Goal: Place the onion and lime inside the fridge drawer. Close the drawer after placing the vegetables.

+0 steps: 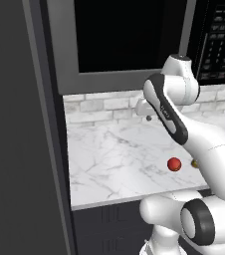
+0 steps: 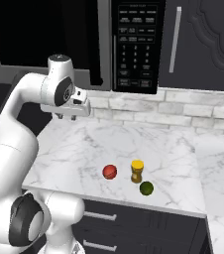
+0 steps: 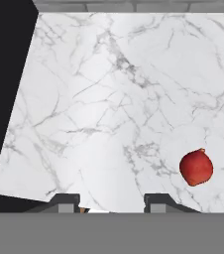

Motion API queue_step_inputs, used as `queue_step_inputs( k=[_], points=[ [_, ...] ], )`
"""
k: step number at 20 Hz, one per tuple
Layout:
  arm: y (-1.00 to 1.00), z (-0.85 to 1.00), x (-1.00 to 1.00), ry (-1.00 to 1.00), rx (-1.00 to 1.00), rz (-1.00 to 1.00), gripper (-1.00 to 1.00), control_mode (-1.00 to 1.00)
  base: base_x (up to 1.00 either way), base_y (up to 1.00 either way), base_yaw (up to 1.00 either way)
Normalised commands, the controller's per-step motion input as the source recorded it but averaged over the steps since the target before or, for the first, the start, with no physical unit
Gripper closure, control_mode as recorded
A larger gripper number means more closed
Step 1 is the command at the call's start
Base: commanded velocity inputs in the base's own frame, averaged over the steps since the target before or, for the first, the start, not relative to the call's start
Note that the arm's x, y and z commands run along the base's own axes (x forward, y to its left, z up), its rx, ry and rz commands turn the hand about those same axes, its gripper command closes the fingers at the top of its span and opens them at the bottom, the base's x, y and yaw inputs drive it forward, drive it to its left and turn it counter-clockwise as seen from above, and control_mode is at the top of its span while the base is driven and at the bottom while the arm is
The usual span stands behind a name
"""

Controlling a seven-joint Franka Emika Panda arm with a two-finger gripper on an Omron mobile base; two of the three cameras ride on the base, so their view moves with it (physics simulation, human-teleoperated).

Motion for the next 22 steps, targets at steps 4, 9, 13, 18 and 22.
queue_step_inputs(
  k=[4,9,13,18,22],
  points=[
    [0.00,-0.04,-0.06,0.00,-0.01,0.00,-1.00,-1.00,0.00,0.00,0.00],
    [-0.07,-0.49,-0.15,0.00,-0.02,0.00,-1.00,-1.00,0.00,0.00,0.00],
    [-0.56,-0.85,-0.26,0.02,0.09,-0.12,-1.00,-1.00,0.00,0.00,0.00],
    [-0.85,-0.93,-0.22,0.11,0.10,-0.27,-1.00,-1.00,0.00,0.00,0.00],
    [-0.44,-0.79,0.00,0.14,0.01,-0.21,-1.00,-1.00,0.00,0.00,0.00]
  ],
)
